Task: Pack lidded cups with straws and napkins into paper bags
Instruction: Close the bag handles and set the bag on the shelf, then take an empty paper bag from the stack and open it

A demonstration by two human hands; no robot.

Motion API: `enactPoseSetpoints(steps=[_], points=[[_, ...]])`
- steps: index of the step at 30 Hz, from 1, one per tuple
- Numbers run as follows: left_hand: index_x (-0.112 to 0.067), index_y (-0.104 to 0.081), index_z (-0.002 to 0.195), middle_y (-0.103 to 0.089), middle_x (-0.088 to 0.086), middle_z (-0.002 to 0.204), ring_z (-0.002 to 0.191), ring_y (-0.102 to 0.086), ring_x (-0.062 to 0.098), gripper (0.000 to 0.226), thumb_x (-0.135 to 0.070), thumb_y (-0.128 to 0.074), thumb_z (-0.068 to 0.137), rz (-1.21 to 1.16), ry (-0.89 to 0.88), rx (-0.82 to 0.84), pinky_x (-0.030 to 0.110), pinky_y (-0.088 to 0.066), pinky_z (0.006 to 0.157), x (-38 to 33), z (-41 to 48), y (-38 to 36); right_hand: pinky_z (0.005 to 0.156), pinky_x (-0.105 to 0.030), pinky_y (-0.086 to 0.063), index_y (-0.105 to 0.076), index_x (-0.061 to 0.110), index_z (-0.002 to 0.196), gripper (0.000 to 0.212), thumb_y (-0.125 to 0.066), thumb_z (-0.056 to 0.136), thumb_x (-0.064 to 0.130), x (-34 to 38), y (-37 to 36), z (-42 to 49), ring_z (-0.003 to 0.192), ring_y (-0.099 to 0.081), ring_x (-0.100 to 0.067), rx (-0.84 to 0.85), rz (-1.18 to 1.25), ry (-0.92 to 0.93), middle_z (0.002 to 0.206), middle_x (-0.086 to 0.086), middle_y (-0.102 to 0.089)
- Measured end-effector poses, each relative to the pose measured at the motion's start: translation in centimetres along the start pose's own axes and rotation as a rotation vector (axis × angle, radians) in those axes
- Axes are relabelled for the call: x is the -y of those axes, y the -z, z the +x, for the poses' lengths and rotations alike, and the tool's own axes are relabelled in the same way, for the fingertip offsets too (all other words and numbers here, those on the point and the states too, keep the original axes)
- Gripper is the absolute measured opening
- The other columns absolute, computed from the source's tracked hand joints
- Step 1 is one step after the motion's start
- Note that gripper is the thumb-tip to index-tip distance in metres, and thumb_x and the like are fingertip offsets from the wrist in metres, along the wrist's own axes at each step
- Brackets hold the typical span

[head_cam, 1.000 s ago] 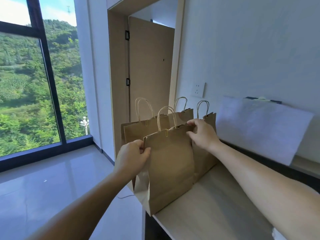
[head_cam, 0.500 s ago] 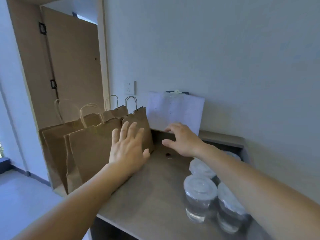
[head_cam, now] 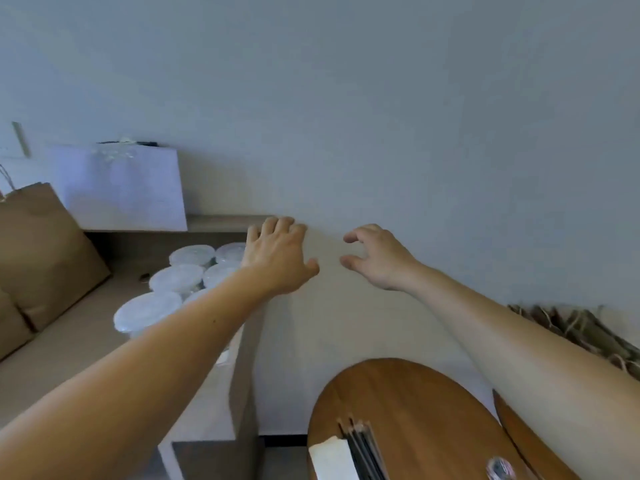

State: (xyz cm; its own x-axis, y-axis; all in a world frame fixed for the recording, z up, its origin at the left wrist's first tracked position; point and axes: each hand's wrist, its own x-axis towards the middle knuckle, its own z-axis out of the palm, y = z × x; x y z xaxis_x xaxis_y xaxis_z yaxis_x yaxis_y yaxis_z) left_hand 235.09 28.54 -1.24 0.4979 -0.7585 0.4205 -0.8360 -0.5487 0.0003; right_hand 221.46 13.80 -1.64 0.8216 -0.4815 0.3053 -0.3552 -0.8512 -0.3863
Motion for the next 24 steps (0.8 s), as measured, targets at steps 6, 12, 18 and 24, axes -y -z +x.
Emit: enactPoseSetpoints(steps=[6, 12, 18, 24], points=[[-0.021, -0.035, 0.147, -0.032, 0.006, 0.155, 0.141, -0.028, 0.029, 0.072, -0.059, -0.048, 0.087, -0.019, -0.098, 0.17, 0.049, -0.025, 0.112, -10.1, 1.9, -5.9, 0.111, -0.04, -0.035, -0.05, 0.018, 0.138, 0.051, -0.061, 0.094, 0.04, -10.2, 1.0, -4.6, 0.136, -0.04, -0.023, 0.016, 0.005, -0.168, 0.147, -0.004, -0.041], [-0.02, -0.033, 0.148, -0.033, 0.007, 0.154, 0.141, -0.029, 0.031, 0.073, -0.058, -0.049, 0.088, -0.096, -0.207, 0.316, 0.049, -0.026, 0.112, -17.3, 5.2, -12.4, 0.109, -0.039, -0.038, -0.051, 0.02, 0.138, 0.051, -0.06, 0.094, 0.043, -17.5, -0.5, -6.9, 0.133, -0.042, -0.02, 0.047, 0.032, -0.338, 0.146, -0.001, -0.042], [-0.02, -0.034, 0.148, -0.034, 0.007, 0.153, 0.138, -0.032, 0.032, 0.069, -0.055, -0.049, 0.09, -0.215, -0.345, 0.416, 0.05, -0.028, 0.11, -25.4, 8.3, -17.8, 0.1, -0.031, -0.041, -0.05, 0.02, 0.14, 0.052, -0.059, 0.094, 0.043, -25.4, -0.3, -11.1, 0.128, -0.049, -0.018, -0.026, -0.008, -0.601, 0.145, 0.0, -0.047], [-0.02, -0.036, 0.147, -0.037, 0.006, 0.151, 0.137, -0.033, 0.03, 0.066, -0.053, -0.048, 0.092, -0.302, -0.516, 0.503, 0.048, -0.03, 0.11, -34.6, 8.3, -20.7, 0.068, -0.017, -0.042, -0.058, 0.018, 0.126, 0.039, -0.06, 0.094, 0.04, -33.3, 0.9, -18.0, 0.1, -0.063, -0.017, -0.096, -0.047, -0.846, 0.118, -0.001, -0.064]])
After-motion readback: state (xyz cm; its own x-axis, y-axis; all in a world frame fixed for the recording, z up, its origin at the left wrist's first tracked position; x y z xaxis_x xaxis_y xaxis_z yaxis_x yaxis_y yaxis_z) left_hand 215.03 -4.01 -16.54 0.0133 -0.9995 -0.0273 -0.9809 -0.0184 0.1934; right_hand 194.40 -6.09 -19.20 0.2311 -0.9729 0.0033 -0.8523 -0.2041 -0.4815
